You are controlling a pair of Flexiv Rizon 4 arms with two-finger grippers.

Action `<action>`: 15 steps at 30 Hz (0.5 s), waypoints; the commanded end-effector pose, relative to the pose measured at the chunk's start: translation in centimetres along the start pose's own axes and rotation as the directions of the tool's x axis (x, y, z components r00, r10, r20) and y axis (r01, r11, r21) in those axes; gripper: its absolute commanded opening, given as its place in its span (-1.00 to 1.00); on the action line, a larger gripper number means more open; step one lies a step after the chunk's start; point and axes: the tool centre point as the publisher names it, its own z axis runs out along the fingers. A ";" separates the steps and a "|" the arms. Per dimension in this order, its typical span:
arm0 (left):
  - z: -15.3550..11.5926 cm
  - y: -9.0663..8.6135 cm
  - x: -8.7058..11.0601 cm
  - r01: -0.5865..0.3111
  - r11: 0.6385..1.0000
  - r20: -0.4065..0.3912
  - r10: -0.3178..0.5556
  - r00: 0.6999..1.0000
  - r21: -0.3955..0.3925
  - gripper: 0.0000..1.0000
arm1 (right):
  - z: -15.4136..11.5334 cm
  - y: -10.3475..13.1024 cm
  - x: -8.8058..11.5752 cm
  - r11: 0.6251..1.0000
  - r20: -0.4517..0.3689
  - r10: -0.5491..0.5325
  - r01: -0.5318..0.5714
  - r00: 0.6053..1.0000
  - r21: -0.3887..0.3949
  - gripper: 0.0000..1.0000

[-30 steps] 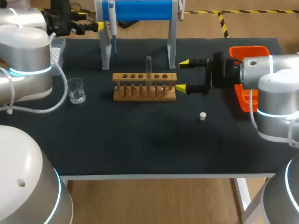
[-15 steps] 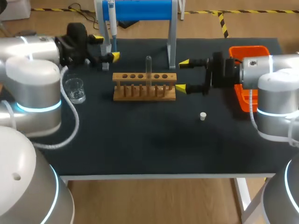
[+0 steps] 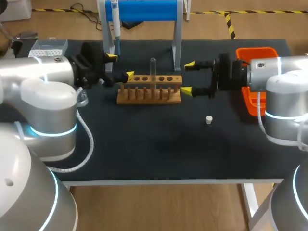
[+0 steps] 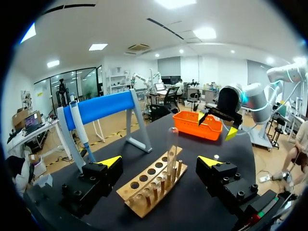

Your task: Invert the test tube, pick up the pipette, mount the tip to pipette, aspirate from beaker and dispense into the tube, eject the tip, return the pipette, and cap with the stopper.

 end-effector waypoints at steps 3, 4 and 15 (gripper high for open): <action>0.3 -0.1 0.2 0.000 1.000 0.007 0.000 1.000 -0.003 1.00 | 0.0 -0.1 0.0 1.000 0.002 -0.001 0.001 1.000 -0.002 1.00; 0.3 -0.1 0.2 0.000 1.000 0.007 0.000 1.000 -0.003 1.00 | 0.0 -0.1 0.0 1.000 0.002 -0.001 0.001 1.000 -0.002 1.00; 0.3 -0.1 0.2 0.000 1.000 0.007 0.000 1.000 -0.003 1.00 | 0.1 0.1 -0.5 1.000 0.004 -0.002 0.002 1.000 -0.008 1.00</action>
